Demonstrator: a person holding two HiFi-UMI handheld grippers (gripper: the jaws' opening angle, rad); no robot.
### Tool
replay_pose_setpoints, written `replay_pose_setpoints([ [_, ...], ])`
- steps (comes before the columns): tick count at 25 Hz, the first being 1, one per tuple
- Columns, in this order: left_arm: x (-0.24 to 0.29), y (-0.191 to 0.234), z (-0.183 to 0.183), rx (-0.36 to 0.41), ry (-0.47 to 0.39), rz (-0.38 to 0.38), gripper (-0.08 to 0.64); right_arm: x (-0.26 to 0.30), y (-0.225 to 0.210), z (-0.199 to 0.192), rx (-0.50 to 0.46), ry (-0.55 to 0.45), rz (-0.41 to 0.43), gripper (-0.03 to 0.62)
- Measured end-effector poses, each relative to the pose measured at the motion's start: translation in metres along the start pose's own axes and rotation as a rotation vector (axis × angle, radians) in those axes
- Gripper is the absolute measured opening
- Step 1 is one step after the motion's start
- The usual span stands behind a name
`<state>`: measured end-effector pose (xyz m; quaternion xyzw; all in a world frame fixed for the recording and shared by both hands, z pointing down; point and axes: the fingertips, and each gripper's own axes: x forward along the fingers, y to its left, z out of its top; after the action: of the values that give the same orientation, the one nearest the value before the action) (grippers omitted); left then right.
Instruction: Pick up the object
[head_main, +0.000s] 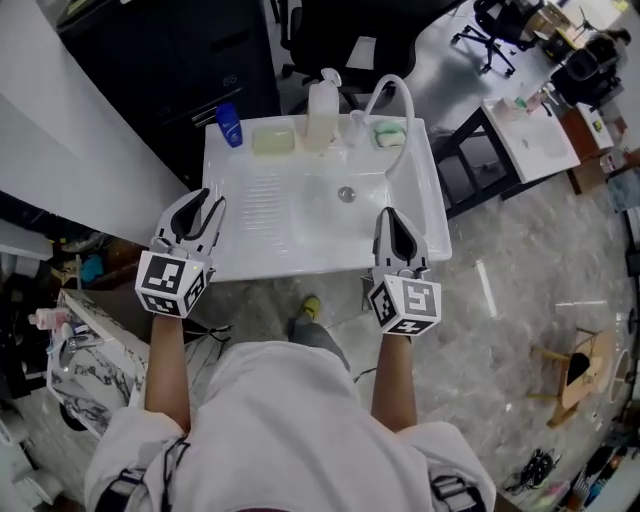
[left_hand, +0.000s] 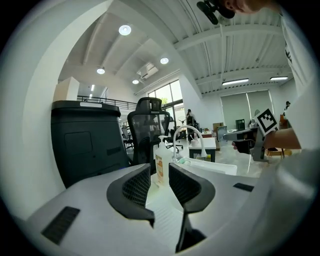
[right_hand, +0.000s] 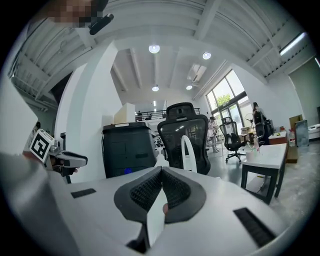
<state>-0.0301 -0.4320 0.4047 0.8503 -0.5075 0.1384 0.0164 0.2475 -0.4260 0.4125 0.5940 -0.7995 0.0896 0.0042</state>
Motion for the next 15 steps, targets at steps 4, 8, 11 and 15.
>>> replay_pose_setpoints([
  [4,0.026,0.0,0.0,0.021,0.036,-0.001,0.107,0.027,-0.014,0.002,0.013,0.008,0.024,0.006],
  [8,0.043,0.004,-0.002,0.028,0.055,-0.015,0.107,0.049,-0.016,-0.003,0.028,0.018,0.044,0.006],
  [11,0.058,0.012,-0.006,0.032,0.071,-0.02,0.107,0.068,-0.016,-0.007,0.026,0.03,0.052,0.006],
  [15,0.079,0.024,-0.011,0.003,0.072,-0.041,0.107,0.089,-0.018,-0.007,0.02,0.026,0.034,0.006],
])
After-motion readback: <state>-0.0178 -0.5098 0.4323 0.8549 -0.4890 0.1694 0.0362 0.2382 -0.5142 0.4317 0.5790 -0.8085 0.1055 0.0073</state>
